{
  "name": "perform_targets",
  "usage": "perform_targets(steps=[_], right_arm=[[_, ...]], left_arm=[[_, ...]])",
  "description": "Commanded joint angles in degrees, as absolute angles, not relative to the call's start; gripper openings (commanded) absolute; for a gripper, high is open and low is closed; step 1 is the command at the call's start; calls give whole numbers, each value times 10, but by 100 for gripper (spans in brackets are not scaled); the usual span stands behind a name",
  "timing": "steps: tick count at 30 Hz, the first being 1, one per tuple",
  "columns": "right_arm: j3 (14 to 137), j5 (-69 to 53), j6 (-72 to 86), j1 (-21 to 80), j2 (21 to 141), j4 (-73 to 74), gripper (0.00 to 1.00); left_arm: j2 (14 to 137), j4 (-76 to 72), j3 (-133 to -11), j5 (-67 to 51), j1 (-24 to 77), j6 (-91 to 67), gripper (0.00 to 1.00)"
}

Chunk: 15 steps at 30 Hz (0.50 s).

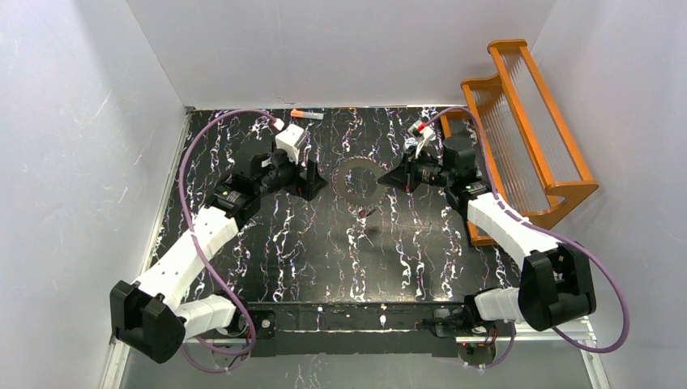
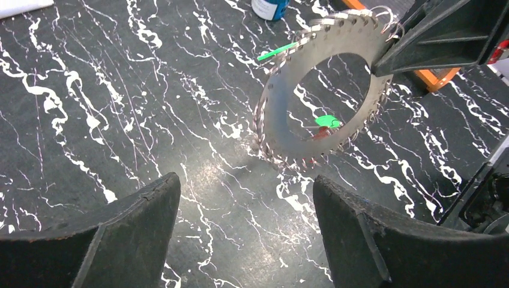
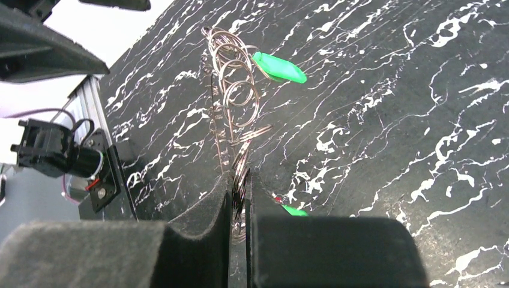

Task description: Remove the keys from the keyring

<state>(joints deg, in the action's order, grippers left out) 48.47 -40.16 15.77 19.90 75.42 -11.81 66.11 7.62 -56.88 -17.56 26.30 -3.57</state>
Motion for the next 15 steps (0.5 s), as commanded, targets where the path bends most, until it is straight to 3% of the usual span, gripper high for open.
perform_targets(steps=[1,15], right_arm=[[529,-473,88,200,752,-94,1],[504,-554,104,201,748,-141,1]], left_arm=[[631,57,-559,-234,250,-27,80],[677,-16,-536,-356,245,-88,75]])
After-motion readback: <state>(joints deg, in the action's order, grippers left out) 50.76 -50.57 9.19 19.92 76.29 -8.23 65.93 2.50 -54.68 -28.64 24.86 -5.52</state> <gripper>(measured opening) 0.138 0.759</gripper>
